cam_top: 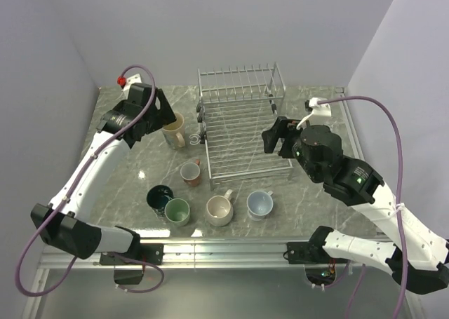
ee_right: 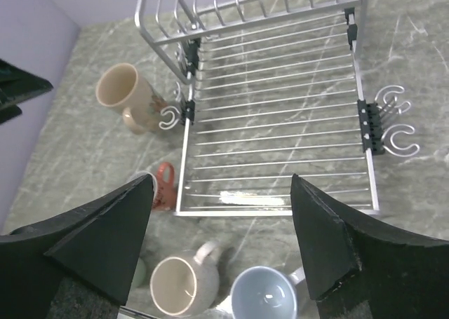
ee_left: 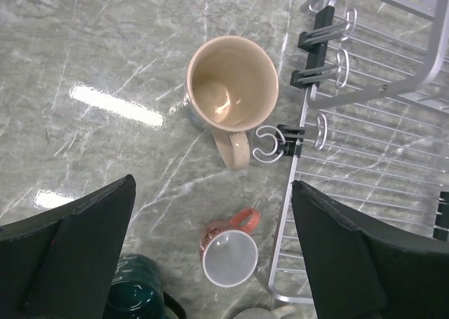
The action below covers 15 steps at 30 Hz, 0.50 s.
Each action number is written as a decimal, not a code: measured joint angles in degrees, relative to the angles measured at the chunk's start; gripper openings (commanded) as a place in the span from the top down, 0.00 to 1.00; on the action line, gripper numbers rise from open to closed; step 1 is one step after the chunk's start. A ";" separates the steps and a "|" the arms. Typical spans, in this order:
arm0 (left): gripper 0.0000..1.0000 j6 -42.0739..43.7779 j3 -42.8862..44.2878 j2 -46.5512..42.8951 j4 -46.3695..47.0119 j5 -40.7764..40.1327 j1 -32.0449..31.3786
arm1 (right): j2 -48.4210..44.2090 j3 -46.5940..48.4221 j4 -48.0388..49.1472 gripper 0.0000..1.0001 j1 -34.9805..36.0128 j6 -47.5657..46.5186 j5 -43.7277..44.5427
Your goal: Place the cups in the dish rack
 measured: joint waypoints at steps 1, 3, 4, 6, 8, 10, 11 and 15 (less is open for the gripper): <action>0.00 -0.07 0.15 0.48 0.00 -0.04 0.04 | 0.33 0.13 -0.33 0.12 -0.11 -0.26 -0.20; 0.01 -0.07 0.17 1.01 -0.11 0.04 0.44 | 1.22 0.70 -0.90 0.13 -0.11 -0.72 -1.03; 0.00 0.07 0.17 1.03 0.04 0.22 0.70 | 1.99 1.29 -1.27 0.13 -0.11 -1.11 -1.95; 0.01 0.52 0.17 0.92 0.76 0.70 1.25 | 3.21 2.05 -1.31 0.13 -0.13 -1.75 -3.72; 0.01 1.73 -0.28 0.50 2.51 1.51 1.70 | 4.37 2.32 -1.18 0.13 -0.22 -2.36 -6.19; 0.01 3.45 -1.51 -0.13 4.94 2.23 2.05 | 5.51 2.64 -1.14 0.13 -0.24 -3.15 -8.59; 0.01 4.76 -2.38 -0.44 6.29 2.71 2.08 | 6.32 3.02 -1.27 0.12 -0.44 -3.89 -9.99; 0.01 8.79 -4.90 0.15 8.28 4.55 2.08 | 8.59 4.13 -1.18 0.12 -1.81 -6.10 -13.60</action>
